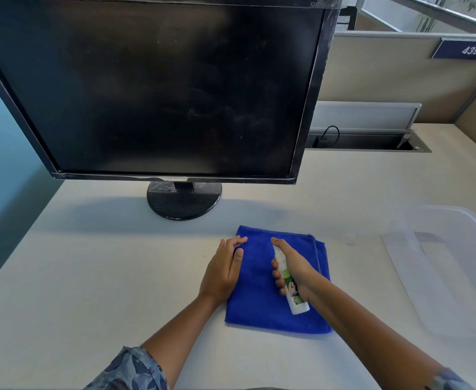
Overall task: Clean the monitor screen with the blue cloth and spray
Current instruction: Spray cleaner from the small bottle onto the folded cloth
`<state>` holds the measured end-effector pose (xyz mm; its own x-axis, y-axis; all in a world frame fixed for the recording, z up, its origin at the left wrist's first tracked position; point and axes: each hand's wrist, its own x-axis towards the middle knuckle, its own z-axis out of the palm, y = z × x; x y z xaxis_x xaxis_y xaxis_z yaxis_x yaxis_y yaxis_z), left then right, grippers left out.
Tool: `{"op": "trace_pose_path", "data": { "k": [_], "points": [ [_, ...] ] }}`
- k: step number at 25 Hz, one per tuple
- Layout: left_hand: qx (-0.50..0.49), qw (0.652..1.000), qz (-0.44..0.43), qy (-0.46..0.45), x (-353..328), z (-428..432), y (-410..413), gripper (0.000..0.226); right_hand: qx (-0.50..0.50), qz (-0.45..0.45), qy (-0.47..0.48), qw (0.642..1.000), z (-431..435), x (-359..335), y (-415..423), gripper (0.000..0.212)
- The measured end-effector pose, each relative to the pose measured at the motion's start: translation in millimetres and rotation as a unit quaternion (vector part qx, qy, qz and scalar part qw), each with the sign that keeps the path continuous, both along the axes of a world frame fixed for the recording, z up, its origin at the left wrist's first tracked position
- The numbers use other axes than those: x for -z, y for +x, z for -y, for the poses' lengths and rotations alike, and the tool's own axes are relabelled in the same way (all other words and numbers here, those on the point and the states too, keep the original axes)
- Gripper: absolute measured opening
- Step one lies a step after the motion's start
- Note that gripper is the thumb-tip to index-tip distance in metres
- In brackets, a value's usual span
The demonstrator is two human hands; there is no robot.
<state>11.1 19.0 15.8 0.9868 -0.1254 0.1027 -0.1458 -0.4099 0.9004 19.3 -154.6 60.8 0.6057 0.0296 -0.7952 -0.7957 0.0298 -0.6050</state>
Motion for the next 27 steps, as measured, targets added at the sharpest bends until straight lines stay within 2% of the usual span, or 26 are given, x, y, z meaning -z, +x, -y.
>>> {"op": "trace_pose_path", "data": {
  "k": [5,21,24,27],
  "points": [
    [0.002,1.0,-0.004,-0.001,1,0,0,0.037,-0.019,0.016,-0.047,0.999,1,5,5,0.05],
    [0.001,1.0,-0.001,0.005,5,-2,1,0.037,-0.02,0.001,-0.024,1.0,2,0,5,0.052],
    [0.001,1.0,0.004,0.004,5,-2,0,0.037,-0.058,-0.018,-0.03,0.998,3,-3,-5,0.055],
    [0.006,1.0,0.006,0.008,6,-2,0,0.039,-0.114,-0.016,-0.084,0.99,8,-4,-17,0.057]
  ]
}}
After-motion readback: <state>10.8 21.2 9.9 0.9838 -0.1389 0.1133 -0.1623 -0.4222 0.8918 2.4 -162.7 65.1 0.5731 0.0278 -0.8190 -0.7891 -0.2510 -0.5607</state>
